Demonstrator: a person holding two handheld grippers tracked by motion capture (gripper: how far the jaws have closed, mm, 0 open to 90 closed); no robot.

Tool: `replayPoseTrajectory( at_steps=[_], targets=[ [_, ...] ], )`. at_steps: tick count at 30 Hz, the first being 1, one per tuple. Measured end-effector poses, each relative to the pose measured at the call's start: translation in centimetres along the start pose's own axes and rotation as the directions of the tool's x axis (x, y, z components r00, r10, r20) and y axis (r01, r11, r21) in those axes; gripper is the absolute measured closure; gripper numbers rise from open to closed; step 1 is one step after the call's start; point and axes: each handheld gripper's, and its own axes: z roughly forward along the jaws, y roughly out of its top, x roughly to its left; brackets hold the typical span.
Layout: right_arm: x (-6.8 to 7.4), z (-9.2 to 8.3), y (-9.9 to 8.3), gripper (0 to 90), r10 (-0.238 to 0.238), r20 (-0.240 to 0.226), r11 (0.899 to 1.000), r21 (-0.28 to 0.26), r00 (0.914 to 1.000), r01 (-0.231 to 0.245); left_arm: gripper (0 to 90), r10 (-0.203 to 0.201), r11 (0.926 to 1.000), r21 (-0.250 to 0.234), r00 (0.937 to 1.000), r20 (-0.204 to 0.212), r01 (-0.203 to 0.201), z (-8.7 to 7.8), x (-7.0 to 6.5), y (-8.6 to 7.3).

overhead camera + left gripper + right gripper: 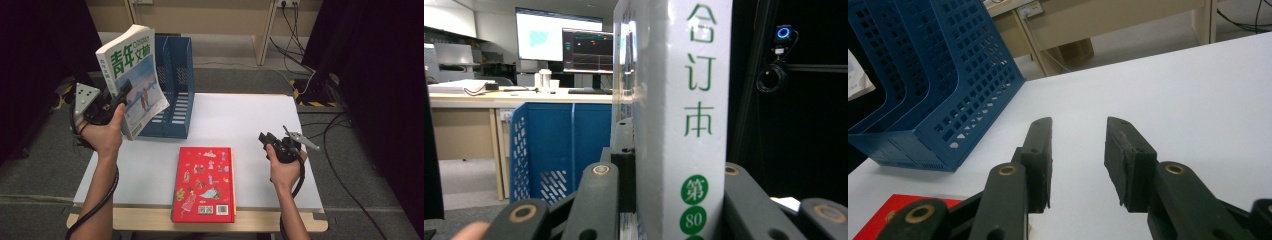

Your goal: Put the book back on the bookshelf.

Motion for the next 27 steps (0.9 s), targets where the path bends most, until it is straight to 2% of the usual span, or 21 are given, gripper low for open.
replayPoseTrajectory(
  at_steps=[6, 13, 16, 19, 22, 27],
  targets=[
    [0.0, 0.0, -0.2, 63.0, -0.018, 0.007, 1.000, 0.001, 0.9998, 0.018, 73.6, -0.006, 1.0000, -0.005, 0.9999, -0.015, 0.006, 0.3, 0.7, 0.1],
    [0.1, 0.1, -0.5, 59.0, -0.074, 0.020, 0.997, -0.011, 0.9971, 0.074, 73.6, -0.001, 1.0000, -0.005, 0.9993, -0.038, 0.001, 0.6, 1.3, 0.1],
    [0.2, 0.2, -0.6, 57.2, -0.106, 0.033, 0.994, -0.017, 0.9939, 0.106, 73.6, -0.002, 1.0000, -0.008, 0.9989, -0.046, 0.001, 0.9, 1.5, 0.1],
    [0.5, 0.2, -0.7, 56.2, -0.159, 0.057, 0.987, -0.016, 0.9855, 0.161, 73.6, -0.002, 1.0000, -0.009, 0.9985, -0.054, 0.002, 1.1, 1.7, 0.1],
    [0.8, 0.3, -0.8, 56.2, -0.193, 0.063, 0.981, -0.015, 0.9792, 0.194, 73.6, 0.004, 0.9999, -0.011, 0.9980, -0.063, -0.004, 1.5, 1.8, 0.0],
    [1.0, 0.4, -0.9, 56.1, -0.202, 0.056, 0.979, -0.013, 0.9779, 0.203, 73.6, 0.012, 0.9999, -0.010, 0.9969, -0.078, -0.013, 1.9, 2.1, 0.2]
  ],
)
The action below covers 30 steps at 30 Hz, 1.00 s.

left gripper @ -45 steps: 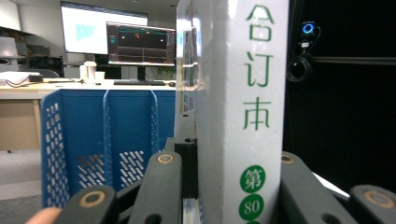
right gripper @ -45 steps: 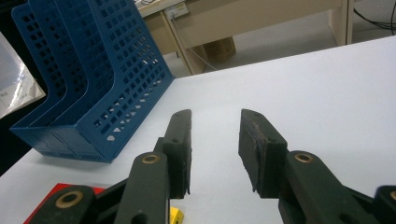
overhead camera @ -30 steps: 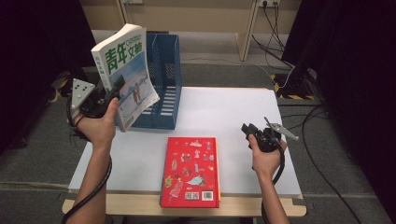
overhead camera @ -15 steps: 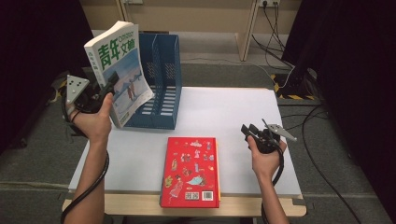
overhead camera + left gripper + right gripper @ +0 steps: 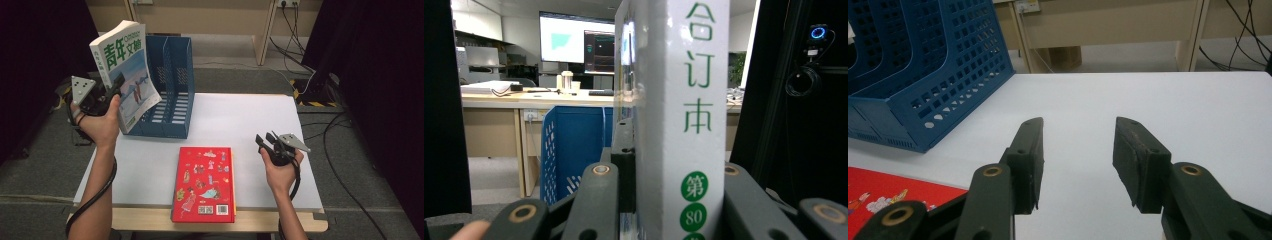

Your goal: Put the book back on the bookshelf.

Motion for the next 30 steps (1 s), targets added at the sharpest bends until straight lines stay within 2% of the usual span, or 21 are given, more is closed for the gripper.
replayPoseTrajectory(
  at_steps=[10, 11, 19, 24, 30],
  targets=[
    [-0.1, 0.0, 0.0, 56.0, 0.003, -0.002, 1.000, -0.004, 1.0000, -0.003, 73.6, -0.005, 1.0000, -0.005, 0.9990, -0.045, 0.005, 0.1, 1.2, 0.2],
    [-0.1, 0.0, 0.0, 56.1, 0.004, -0.004, 1.000, -0.002, 1.0000, -0.004, 73.6, -0.003, 1.0000, -0.004, 0.9982, -0.059, 0.003, 0.2, 1.6, 0.2],
    [-0.1, 0.0, 0.0, 56.1, 0.003, -0.006, 1.000, -0.004, 1.0000, -0.003, 73.6, 0.005, 1.0000, 0.001, 0.9946, -0.104, -0.005, 0.7, 2.7, 0.0],
    [-0.1, 0.0, -0.1, 56.1, 0.005, -0.007, 1.000, -0.006, 1.0000, -0.005, 73.6, 0.024, 0.9996, 0.014, 0.9910, -0.131, -0.023, 1.5, 3.3, -0.2],
    [-0.1, 0.1, -0.1, 56.1, 0.007, -0.009, 1.000, -0.005, 0.9999, -0.007, 73.6, 0.023, 0.9996, 0.020, 0.9900, -0.139, -0.020, 2.7, 3.8, -0.1]
  ],
)
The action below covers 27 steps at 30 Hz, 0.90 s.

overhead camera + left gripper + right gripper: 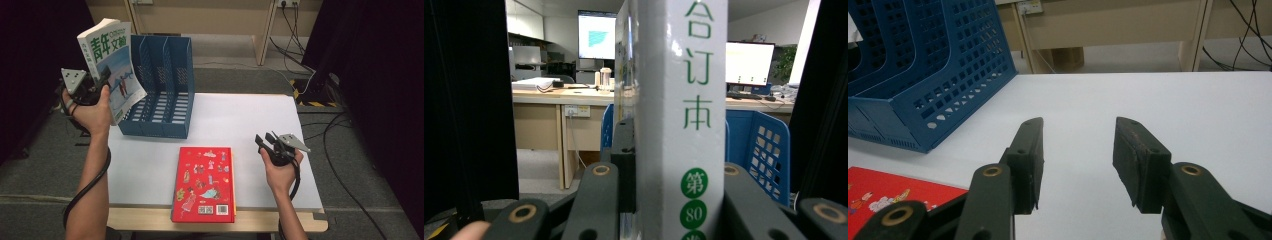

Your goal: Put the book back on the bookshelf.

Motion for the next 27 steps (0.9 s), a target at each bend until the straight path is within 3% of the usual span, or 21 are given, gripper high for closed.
replayPoseTrajectory(
  at_steps=[19, 27],
  targets=[
    [0.0, 0.2, -0.2, 56.2, -0.001, -0.003, 1.000, 0.003, 1.0000, 0.001, 73.6, 0.026, 0.9996, 0.011, 0.9995, -0.015, -0.026, 2.8, 0.3, -0.2],
    [-0.1, 0.1, -0.3, 56.2, -0.002, 0.002, 1.000, 0.007, 1.0000, 0.001, 73.6, 0.043, 0.9989, 0.022, 0.9980, -0.046, -0.042, 3.7, 0.7, -0.5]
  ],
)
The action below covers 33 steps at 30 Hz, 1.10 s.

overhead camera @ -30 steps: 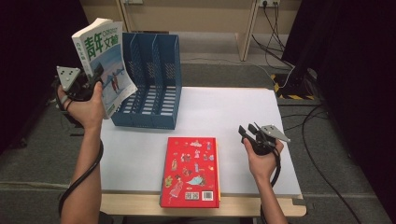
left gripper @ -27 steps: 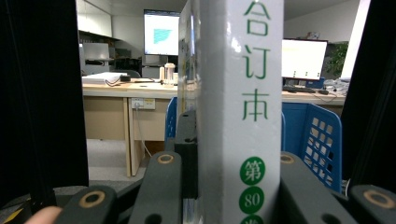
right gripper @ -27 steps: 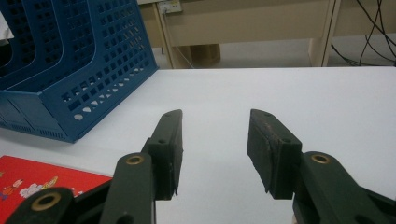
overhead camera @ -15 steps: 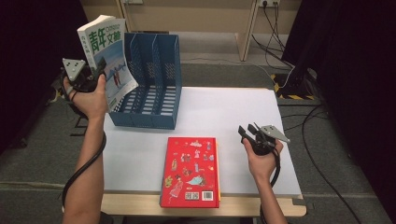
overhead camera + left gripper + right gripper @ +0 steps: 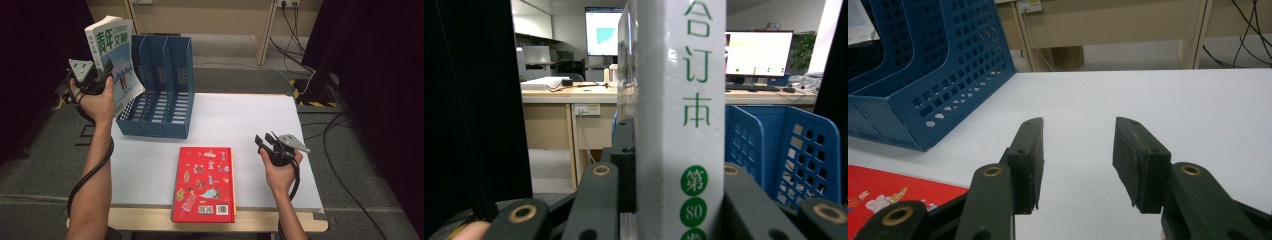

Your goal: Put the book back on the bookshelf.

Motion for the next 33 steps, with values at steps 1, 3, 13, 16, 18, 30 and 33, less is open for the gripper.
replayPoseTrajectory(
  at_steps=[1, 3, 13, 16, 18, 30, 33],
  targets=[
    [0.0, 0.0, 0.0, 56.2, 0.001, 0.000, 1.000, -0.001, 1.0000, -0.001, 73.6, 0.000, 1.0000, 0.000, 1.0000, -0.003, 0.000, 0.1, 0.0, 0.0],
    [0.0, 0.1, -0.1, 56.2, -0.001, -0.002, 1.000, -0.005, 1.0000, 0.001, 73.6, -0.001, 1.0000, -0.001, 1.0000, -0.006, 0.001, 0.3, 0.0, 0.0],
    [0.1, 0.2, -0.1, 56.2, -0.005, -0.006, 1.000, 0.003, 1.0000, 0.005, 73.6, 0.007, 1.0000, 0.004, 0.9998, 0.016, -0.007, 0.9, -1.1, -0.2],
    [0.2, 0.3, -0.2, 56.2, 0.000, -0.007, 1.000, 0.002, 1.0000, 0.001, 73.6, 0.004, 1.0000, 0.008, 0.9996, 0.028, -0.005, 1.0, -1.4, -0.2],
    [0.2, 0.3, -0.2, 56.3, 0.001, -0.006, 1.000, 0.011, 1.0000, -0.001, 73.6, 0.005, 1.0000, 0.007, 0.9994, 0.034, -0.006, 1.1, -1.6, -0.3],
    [0.2, 0.5, -0.4, 56.3, -0.005, -0.010, 1.000, 0.014, 0.9999, 0.005, 73.5, -0.014, 0.9999, 0.004, 0.9987, 0.049, 0.014, 2.1, -1.9, -0.3],
    [0.3, 0.5, -0.4, 56.4, -0.006, -0.011, 1.000, 0.014, 0.9999, 0.006, 73.5, -0.013, 0.9999, 0.000, 0.9983, 0.057, 0.013, 2.2, -2.1, -0.3]
  ],
)
